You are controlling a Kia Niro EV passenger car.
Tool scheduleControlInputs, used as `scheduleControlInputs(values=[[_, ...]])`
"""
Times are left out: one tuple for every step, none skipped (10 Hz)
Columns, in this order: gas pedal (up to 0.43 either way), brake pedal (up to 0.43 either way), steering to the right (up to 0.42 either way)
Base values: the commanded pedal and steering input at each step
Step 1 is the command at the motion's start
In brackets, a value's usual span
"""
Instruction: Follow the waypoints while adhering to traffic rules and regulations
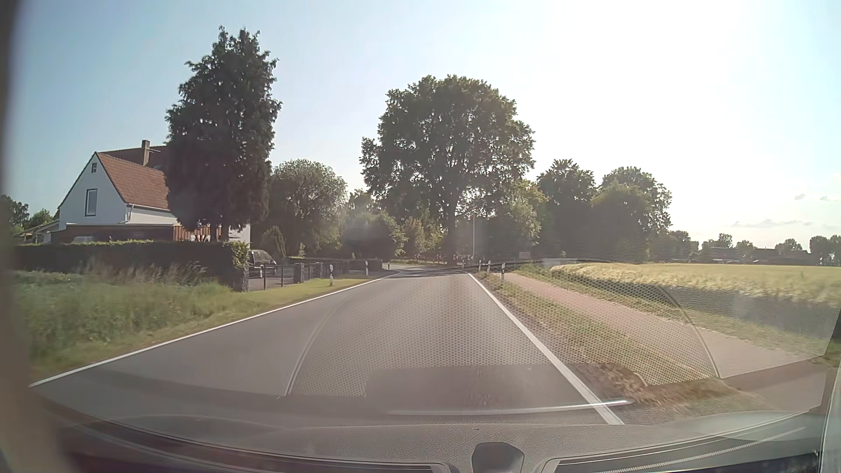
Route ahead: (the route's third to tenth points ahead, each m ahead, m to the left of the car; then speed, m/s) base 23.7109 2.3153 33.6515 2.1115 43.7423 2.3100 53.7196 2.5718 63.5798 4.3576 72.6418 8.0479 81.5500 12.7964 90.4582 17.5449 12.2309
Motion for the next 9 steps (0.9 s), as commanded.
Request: scheduleControlInputs(values=[[0.087,0.006,0.005],[0.067,0.006,0.005],[0.067,0.006,0.005],[0.047,0.006,0.005],[0.039,0.006,0.005],[0.039,0.006,0.005],[0.039,0.006,0.005],[0.039,0.006,0.004],[0.047,0.006,0.004]])
